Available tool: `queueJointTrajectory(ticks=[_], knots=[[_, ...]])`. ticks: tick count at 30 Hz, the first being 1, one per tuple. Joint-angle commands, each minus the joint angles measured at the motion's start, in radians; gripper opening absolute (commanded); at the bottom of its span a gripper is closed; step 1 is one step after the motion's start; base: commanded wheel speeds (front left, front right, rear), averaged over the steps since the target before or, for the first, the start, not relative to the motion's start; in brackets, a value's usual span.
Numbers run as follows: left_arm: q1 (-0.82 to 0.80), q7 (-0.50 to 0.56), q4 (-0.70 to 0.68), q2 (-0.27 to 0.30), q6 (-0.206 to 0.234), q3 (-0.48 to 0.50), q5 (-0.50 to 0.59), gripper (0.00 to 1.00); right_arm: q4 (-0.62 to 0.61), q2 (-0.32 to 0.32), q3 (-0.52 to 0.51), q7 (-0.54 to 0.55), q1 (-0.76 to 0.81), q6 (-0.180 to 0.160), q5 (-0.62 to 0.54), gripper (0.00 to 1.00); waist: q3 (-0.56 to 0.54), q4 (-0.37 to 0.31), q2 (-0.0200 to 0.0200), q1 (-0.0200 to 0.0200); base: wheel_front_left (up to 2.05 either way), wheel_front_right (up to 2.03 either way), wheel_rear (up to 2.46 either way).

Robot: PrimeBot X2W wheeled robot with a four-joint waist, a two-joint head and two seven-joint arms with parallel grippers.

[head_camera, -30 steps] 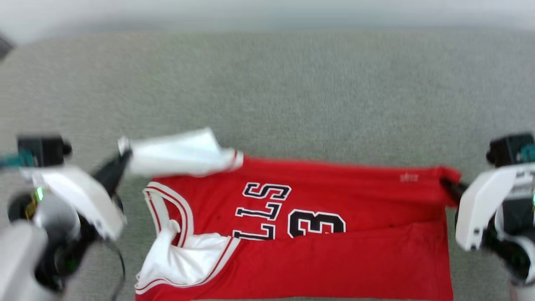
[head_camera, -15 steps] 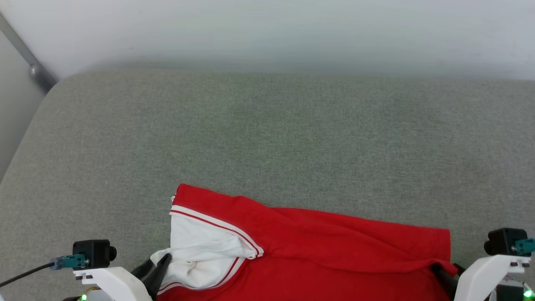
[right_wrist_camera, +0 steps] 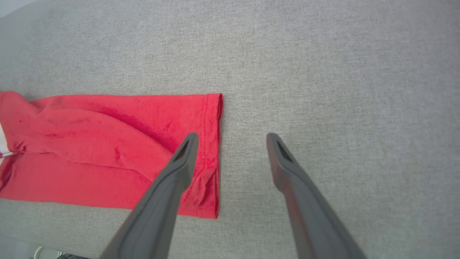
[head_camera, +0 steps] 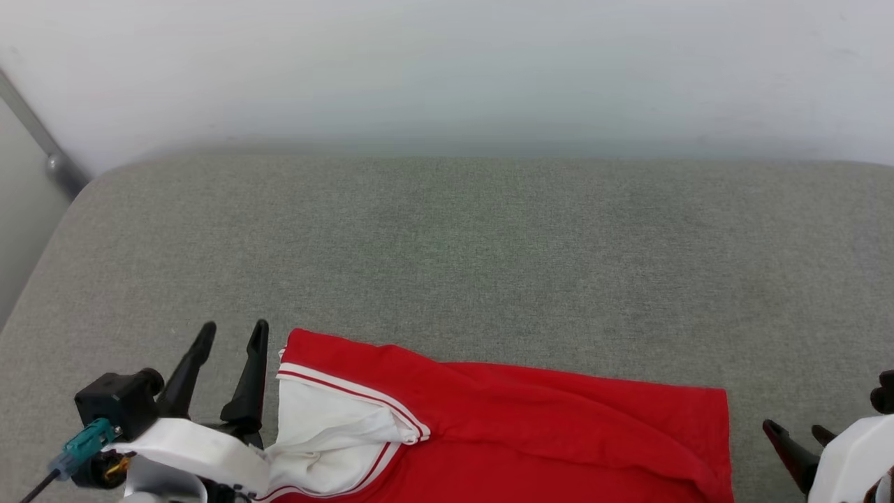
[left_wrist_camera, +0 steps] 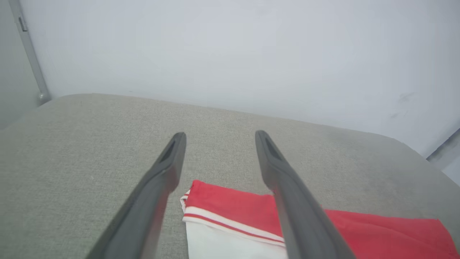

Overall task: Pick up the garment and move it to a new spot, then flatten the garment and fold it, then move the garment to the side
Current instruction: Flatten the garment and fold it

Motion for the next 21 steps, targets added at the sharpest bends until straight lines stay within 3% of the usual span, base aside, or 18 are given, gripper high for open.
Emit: queueJointTrajectory(ticks=[1,9,20,21], knots=[[-0.018,-0.021,-0.004,-0.007,0.008,0.001,0.025,1.0,-0.004,-0.01,-0.009,0.03,-0.02,0.0,0.007,1.0,0.004,0.003,0.0,0.0001,0.0,0.0,0.0],[-0.099,-0.075,-0.038,-0.047,0.032,0.015,0.193,1.0,0.02,-0.014,-0.01,0.21,-0.062,-0.001,0.007,1.0,0.084,0.057,0.0,0.0001,0.0,0.0,0.0],[-0.145,-0.08,-0.054,-0.105,-0.013,0.042,0.3,1.0,0.219,0.019,0.044,0.22,-0.114,0.0,0.045,1.0,0.181,0.102,0.0,0.0001,0.0,0.0,0.0],[-0.143,-0.081,-0.05,-0.108,-0.018,0.045,0.304,1.0,0.241,0.019,0.056,0.222,-0.116,0.0,0.054,0.49,0.183,0.102,0.0,0.0001,0.0,0.0,0.0]])
